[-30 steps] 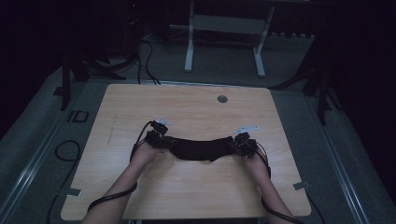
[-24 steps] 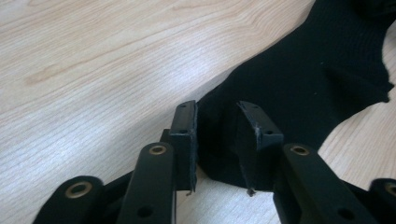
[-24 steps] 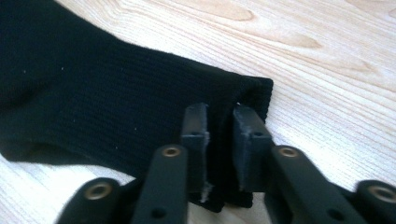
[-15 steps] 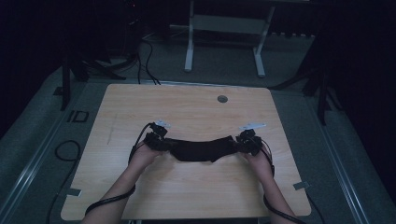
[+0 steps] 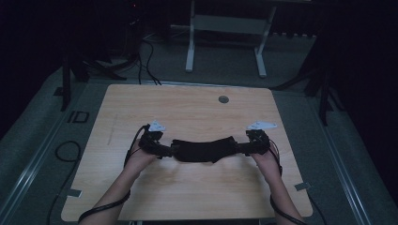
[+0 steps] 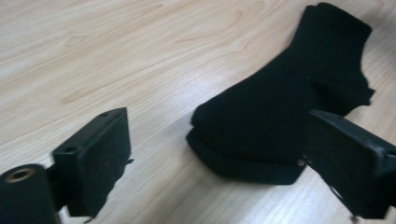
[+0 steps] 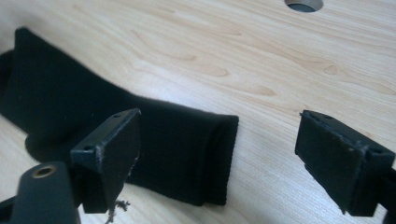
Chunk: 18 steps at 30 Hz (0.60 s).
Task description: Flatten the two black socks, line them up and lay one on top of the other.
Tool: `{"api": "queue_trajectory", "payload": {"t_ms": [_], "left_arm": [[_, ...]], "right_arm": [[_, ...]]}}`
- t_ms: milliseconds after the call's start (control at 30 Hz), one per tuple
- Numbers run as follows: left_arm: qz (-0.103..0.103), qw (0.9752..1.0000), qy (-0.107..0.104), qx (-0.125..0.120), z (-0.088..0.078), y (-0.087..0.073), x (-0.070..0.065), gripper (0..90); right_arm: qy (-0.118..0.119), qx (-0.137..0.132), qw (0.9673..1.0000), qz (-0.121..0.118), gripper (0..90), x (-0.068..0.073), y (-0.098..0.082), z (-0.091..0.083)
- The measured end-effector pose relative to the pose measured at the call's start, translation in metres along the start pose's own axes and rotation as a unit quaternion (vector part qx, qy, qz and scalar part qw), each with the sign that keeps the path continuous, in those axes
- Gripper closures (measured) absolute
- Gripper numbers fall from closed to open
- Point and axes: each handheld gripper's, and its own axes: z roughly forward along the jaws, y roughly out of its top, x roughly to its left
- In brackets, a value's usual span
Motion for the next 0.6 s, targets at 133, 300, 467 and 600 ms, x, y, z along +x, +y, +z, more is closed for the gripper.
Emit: {"api": "queue_trajectory", "payload": {"t_ms": [133,300,467,600], "left_arm": [[-0.010,0.9994,0.006,-0.033,-0.005,-0.011,0.005,4.1],[-0.004,0.9993,0.018,-0.032,-0.008,-0.016,0.005,3.7],[0.016,0.9992,0.030,-0.019,-0.014,-0.029,0.003,3.7],[0.013,0.9993,0.033,-0.013,-0.023,-0.043,0.005,3.8]], "right_arm": [[0.006,-0.006,1.0000,-0.001,12.6,-0.001,-0.005,0.000],[0.003,-0.005,1.0000,-0.003,12.7,-0.003,-0.012,0.000],[-0.003,-0.003,1.0000,-0.004,12.7,-0.006,-0.018,-0.003],[-0.007,0.001,1.0000,0.003,12.7,-0.013,-0.028,-0.009]]}}
